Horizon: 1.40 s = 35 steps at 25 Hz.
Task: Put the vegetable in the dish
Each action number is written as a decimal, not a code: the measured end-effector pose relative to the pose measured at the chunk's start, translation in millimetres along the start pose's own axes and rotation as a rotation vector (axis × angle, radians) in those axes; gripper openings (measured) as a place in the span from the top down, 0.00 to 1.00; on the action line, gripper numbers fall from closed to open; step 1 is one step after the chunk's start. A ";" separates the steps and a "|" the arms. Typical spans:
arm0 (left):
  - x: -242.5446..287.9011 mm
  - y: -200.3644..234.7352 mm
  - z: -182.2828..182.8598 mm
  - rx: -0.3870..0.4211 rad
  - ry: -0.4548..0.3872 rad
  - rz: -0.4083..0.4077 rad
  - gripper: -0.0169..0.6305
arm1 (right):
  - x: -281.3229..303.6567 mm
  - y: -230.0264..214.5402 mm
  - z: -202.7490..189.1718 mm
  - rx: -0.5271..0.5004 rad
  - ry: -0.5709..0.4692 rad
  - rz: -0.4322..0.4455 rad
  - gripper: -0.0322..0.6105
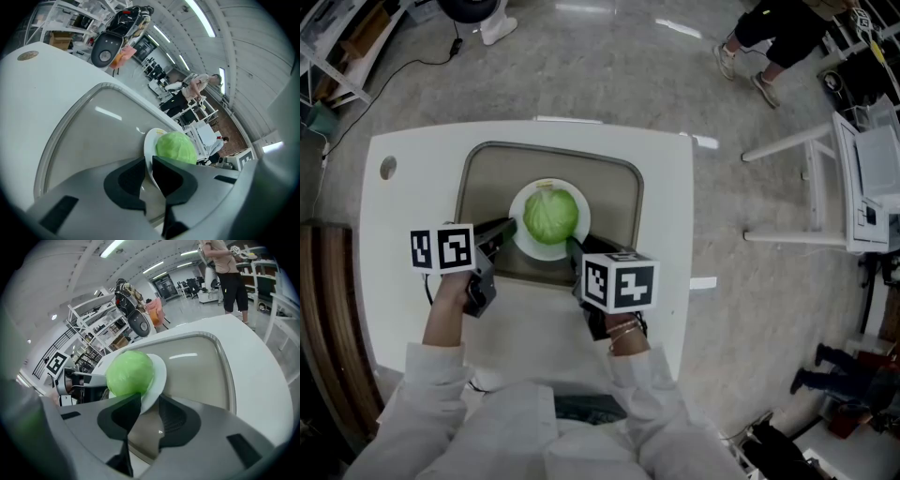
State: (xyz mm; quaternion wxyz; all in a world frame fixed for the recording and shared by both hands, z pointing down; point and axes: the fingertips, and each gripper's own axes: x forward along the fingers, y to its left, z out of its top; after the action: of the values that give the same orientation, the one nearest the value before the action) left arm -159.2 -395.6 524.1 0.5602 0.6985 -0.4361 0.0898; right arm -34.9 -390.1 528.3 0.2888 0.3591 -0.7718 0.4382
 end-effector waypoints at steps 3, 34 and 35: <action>0.6 0.4 -0.9 0.002 0.005 -0.001 0.91 | 0.4 -0.9 -0.2 -0.029 0.011 -0.012 0.78; -4.1 -0.5 -6.1 0.180 0.017 0.082 0.90 | -3.1 -6.6 -1.5 -0.054 -0.083 -0.172 0.77; -4.2 -0.4 -8.1 0.198 0.021 0.093 0.89 | -3.7 -6.5 -2.2 -0.055 -0.085 -0.170 0.77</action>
State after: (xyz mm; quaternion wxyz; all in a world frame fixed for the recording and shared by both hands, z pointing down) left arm -158.5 -386.5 524.2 0.4884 0.7283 -0.4511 0.1658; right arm -27.3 -389.4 529.6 0.3016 0.4335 -0.7618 0.3752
